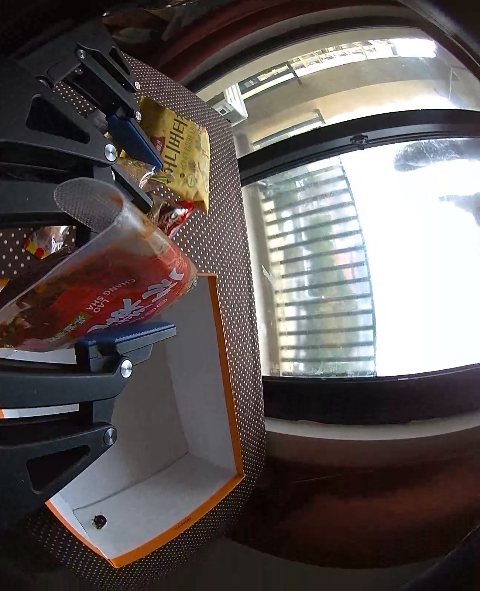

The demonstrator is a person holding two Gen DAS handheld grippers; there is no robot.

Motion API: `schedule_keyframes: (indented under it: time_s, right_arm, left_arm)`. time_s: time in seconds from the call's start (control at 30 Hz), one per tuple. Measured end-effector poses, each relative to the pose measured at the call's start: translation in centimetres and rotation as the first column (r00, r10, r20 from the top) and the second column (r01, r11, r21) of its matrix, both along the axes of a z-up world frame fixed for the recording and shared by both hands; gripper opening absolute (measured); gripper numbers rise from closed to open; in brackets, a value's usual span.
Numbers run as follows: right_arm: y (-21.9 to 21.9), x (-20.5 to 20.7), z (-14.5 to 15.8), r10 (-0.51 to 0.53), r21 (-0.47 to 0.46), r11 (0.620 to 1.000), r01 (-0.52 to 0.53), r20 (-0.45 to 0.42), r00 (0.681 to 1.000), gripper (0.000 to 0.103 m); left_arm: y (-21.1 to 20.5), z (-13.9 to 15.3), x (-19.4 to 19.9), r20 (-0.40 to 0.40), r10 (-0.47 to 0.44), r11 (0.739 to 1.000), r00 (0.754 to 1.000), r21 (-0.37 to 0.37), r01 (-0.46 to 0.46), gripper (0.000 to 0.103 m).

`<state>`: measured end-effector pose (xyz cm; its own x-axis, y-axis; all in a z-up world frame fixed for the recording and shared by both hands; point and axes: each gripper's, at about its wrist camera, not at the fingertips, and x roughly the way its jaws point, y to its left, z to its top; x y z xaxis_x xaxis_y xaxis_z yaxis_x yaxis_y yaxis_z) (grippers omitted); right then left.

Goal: Organize snacks
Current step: 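Carry both snacks over the orange box and open the left tool to drop the candy, then open the right tool to drop the red package into the box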

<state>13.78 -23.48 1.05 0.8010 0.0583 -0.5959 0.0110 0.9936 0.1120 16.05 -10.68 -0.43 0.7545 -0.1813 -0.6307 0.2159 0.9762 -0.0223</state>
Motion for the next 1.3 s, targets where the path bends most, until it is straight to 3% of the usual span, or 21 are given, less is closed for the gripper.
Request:
schedule_keyframes:
  time_s: [0.23,0.33,0.5,0.7,0.87,0.97,1.07,1.17,1.3]
  right_arm:
    - [-5.0,0.3,-1.3,-0.073,0.003,0.997,0.073,-0.027,0.997,0.034]
    - [-7.1,0.3,-2.2,-0.1,0.015,0.995,0.101,-0.049,0.994,0.034]
    - [-9.5,0.2,-3.0,-0.134,0.028,0.99,0.136,-0.065,0.989,0.034]
    - [-10.7,1.2,-4.4,-0.156,0.044,0.986,0.162,-0.105,0.982,0.034]
    - [-11.2,2.4,-5.7,-0.144,0.078,0.985,0.155,-0.138,0.98,0.034]
    - [-11.1,3.4,-6.1,-0.145,0.096,0.982,0.161,-0.156,0.977,0.035]
    - [-11.4,4.0,-6.4,-0.152,0.112,0.979,0.172,-0.165,0.974,0.037]
    - [-11.5,4.4,-6.4,-0.155,0.123,0.976,0.178,-0.18,0.972,0.039]
    - [-11.3,4.1,-6.0,-0.17,0.116,0.975,0.19,-0.159,0.972,0.067]
  left_arm:
    - [-5.2,-1.8,1.0,-0.067,-0.061,0.998,0.996,-0.012,0.06,0.029]
    - [-7.3,-2.2,0.7,-0.058,-0.072,0.997,0.996,0.015,0.073,0.029]
    - [-9.4,-3.3,1.1,-0.137,-0.121,0.993,0.983,-0.03,0.118,0.03]
    - [-11.0,-4.3,1.7,-0.14,-0.117,0.993,0.983,0.013,0.12,0.03]
    - [-11.2,-4.1,1.9,-0.079,-0.109,0.989,0.991,0.096,0.117,0.032]
    - [-11.1,-4.3,2.8,-0.098,-0.128,0.984,0.987,0.111,0.139,0.033]
    - [-11.0,-4.3,3.3,-0.117,-0.144,0.981,0.983,0.113,0.158,0.042]
    - [-10.9,-4.3,3.6,-0.136,-0.152,0.981,0.979,0.101,0.167,0.057]
    - [-10.8,-4.2,3.5,-0.125,-0.166,0.98,0.978,0.088,0.178,0.077]
